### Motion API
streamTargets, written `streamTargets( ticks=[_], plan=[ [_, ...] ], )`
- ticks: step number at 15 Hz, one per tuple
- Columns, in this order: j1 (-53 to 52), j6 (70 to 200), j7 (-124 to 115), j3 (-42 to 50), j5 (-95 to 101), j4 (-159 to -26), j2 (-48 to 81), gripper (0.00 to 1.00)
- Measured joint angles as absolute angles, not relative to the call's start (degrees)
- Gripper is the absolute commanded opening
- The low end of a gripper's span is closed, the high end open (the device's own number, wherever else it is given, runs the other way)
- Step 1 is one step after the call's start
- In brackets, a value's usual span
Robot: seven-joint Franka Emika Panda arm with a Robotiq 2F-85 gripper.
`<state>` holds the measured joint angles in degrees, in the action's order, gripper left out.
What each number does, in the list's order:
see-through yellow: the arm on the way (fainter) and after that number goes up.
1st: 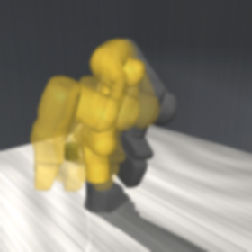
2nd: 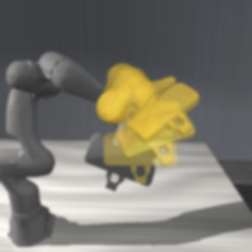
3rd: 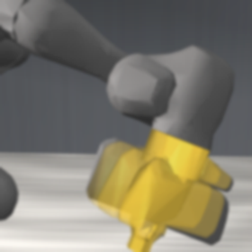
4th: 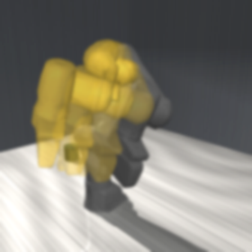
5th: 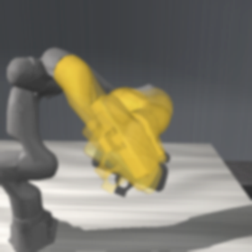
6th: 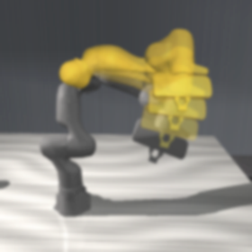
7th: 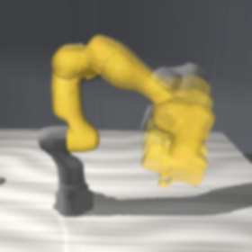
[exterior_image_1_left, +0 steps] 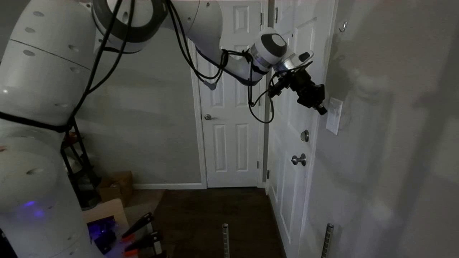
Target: Turn on the light switch on the wall
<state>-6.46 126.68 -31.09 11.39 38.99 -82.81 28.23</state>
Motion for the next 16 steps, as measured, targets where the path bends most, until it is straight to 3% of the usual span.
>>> streamTargets(
  ticks=[16],
  plan=[
    [-6.24, 129.07, -31.15, 11.54, 41.22, -79.9, 30.46, 0.02]
  ],
)
